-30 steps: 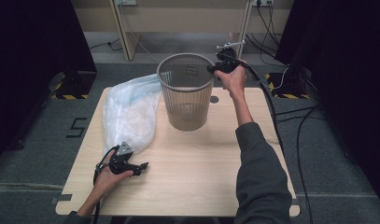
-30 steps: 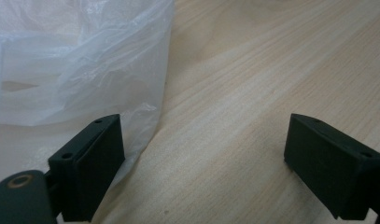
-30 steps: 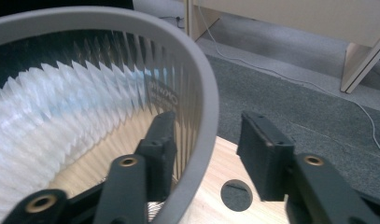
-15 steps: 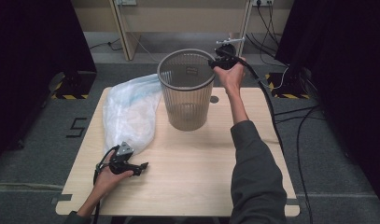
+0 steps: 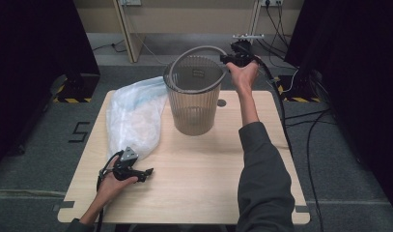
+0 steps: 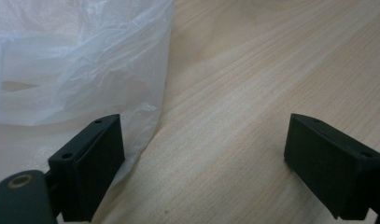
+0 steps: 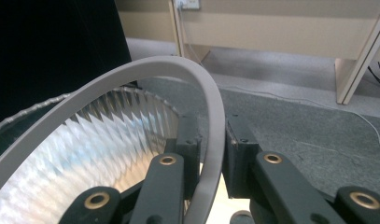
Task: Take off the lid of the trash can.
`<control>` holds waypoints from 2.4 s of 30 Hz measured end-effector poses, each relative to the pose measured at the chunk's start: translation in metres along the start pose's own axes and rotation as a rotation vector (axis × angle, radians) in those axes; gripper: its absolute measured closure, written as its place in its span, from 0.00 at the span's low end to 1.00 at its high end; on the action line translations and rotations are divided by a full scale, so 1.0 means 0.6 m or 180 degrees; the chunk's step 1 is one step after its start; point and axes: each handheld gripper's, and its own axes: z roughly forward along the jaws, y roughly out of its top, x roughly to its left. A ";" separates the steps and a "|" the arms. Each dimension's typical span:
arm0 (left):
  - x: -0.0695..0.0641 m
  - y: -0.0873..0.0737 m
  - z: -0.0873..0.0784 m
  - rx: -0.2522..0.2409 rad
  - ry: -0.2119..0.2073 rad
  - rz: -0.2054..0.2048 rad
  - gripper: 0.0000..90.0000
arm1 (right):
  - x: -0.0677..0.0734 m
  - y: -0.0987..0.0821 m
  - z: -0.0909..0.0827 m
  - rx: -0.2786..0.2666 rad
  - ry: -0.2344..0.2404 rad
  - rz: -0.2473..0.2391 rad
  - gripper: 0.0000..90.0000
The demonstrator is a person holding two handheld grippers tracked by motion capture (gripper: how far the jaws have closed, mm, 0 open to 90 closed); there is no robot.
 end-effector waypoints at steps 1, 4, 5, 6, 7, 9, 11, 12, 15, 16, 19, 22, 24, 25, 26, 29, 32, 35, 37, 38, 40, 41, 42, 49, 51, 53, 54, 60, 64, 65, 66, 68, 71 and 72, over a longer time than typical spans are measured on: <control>0.000 0.000 0.000 0.0000 0.0000 0.0001 0.12 | -0.002 0.001 -0.002 -0.0031 0.0015 0.0030 0.88; 0.000 0.000 0.000 0.0000 0.0000 0.0000 0.12 | -0.009 0.006 -0.012 -0.0107 0.0046 0.0104 0.88; 0.000 0.000 0.000 0.0000 0.0000 -0.0001 0.12 | -0.009 0.006 -0.012 -0.0107 0.0046 0.0104 0.88; 0.000 0.000 0.000 0.0000 0.0001 0.0000 0.12 | -0.012 0.008 -0.016 -0.0132 0.0048 0.0118 0.88; 0.000 0.000 0.000 0.0000 0.0000 0.0000 0.12 | -0.015 0.009 -0.020 -0.0147 0.0051 0.0138 0.88; 0.000 0.000 0.000 0.0000 0.0000 0.0001 0.12 | -0.022 0.012 -0.030 -0.0181 0.0027 0.0139 0.88; 0.000 0.000 0.000 0.0000 -0.0001 0.0001 0.12 | -0.032 0.014 -0.046 -0.0225 0.0018 0.0152 0.88; 0.000 0.000 0.000 0.0000 0.0000 0.0000 0.12 | -0.036 0.015 -0.051 -0.0241 0.0016 0.0161 0.88; 0.000 0.000 0.000 0.0000 -0.0001 0.0000 0.12 | -0.056 0.020 -0.078 -0.0326 0.0015 0.0225 0.88; 0.000 0.000 0.000 0.0000 0.0000 -0.0001 0.12 | -0.061 0.021 -0.085 -0.0343 0.0019 0.0240 0.88; 0.000 0.000 0.000 0.0000 0.0000 -0.0001 0.12 | -0.080 0.021 -0.106 -0.0391 -0.0031 0.0287 0.88; 0.000 0.000 0.000 0.0000 0.0000 0.0000 0.12 | -0.096 0.017 -0.119 -0.0434 -0.0031 0.0336 0.88; 0.000 0.000 0.000 0.0000 0.0000 0.0000 0.12 | -0.112 0.013 -0.132 -0.0471 -0.0035 0.0402 0.88; 0.000 0.000 0.000 0.0000 0.0000 0.0000 0.12 | -0.127 0.007 -0.145 -0.0509 -0.0035 0.0450 0.88; 0.000 0.000 0.000 -0.0003 -0.0001 0.0000 0.12 | -0.127 0.007 -0.145 -0.0509 -0.0035 0.0450 0.88; 0.000 0.000 0.000 -0.0003 -0.0002 0.0000 0.12 | -0.149 -0.005 -0.163 -0.0544 -0.0034 0.0508 0.88; 0.000 0.000 0.000 -0.0012 0.0000 -0.0011 0.12 | -0.171 -0.023 -0.177 -0.0540 -0.0077 0.0543 0.88; 0.000 0.000 0.000 -0.0011 0.0003 -0.0006 0.12 | -0.191 -0.045 -0.186 -0.0530 -0.0091 0.0636 0.88; 0.000 0.000 0.000 -0.0011 0.0002 -0.0004 0.12 | -0.204 -0.059 -0.189 -0.0517 -0.0107 0.0678 0.88; 0.000 0.000 0.001 -0.0015 0.0000 -0.0006 0.12 | -0.210 -0.065 -0.190 -0.0492 -0.0125 0.0681 0.88; 0.000 0.000 0.000 -0.0011 0.0002 -0.0005 0.12 | -0.219 -0.077 -0.192 -0.0480 -0.0152 0.0707 0.88; 0.000 0.000 0.000 -0.0012 0.0002 -0.0006 0.12 | -0.227 -0.088 -0.194 -0.0480 -0.0157 0.0734 0.88; 0.000 0.000 0.000 -0.0011 0.0002 -0.0005 0.12 | -0.227 -0.088 -0.194 -0.0480 -0.0157 0.0734 0.88; 0.000 0.000 0.001 -0.0016 0.0000 -0.0006 0.12 | -0.252 -0.149 -0.185 -0.0402 -0.0239 0.0793 0.88; 0.000 0.000 0.001 -0.0016 0.0000 -0.0006 0.12 | -0.259 -0.169 -0.178 -0.0348 -0.0261 0.0815 0.88; 0.000 0.000 0.000 -0.0012 0.0002 -0.0006 0.12 | -0.265 -0.191 -0.169 -0.0283 -0.0307 0.0803 0.88; 0.000 0.000 0.000 -0.0012 0.0002 -0.0006 0.12 | -0.268 -0.202 -0.163 -0.0244 -0.0324 0.0816 0.88; 0.000 0.000 0.001 -0.0015 0.0000 -0.0004 0.12 | -0.286 -0.270 -0.129 -0.0018 -0.0423 0.0892 0.88; 0.000 0.000 0.000 -0.0005 0.0002 -0.0001 0.12 | -0.292 -0.308 -0.111 0.0107 -0.0493 0.0915 0.88; 0.000 0.000 0.000 -0.0002 0.0000 0.0003 0.12 | -0.293 -0.316 -0.108 0.0134 -0.0490 0.0927 0.88; 0.000 0.000 0.000 -0.0005 0.0002 -0.0001 0.12 | -0.293 -0.323 -0.104 0.0157 -0.0495 0.0924 0.88; 0.000 0.000 0.000 0.0003 0.0005 0.0003 0.12 | -0.294 -0.335 -0.097 0.0195 -0.0528 0.0916 0.88; 0.000 0.000 0.000 0.0002 0.0005 0.0002 0.12 | -0.293 -0.355 -0.085 0.0281 -0.0562 0.0896 0.88; 0.000 0.000 0.000 0.0002 0.0006 0.0003 0.12 | -0.291 -0.359 -0.081 0.0303 -0.0562 0.0893 0.88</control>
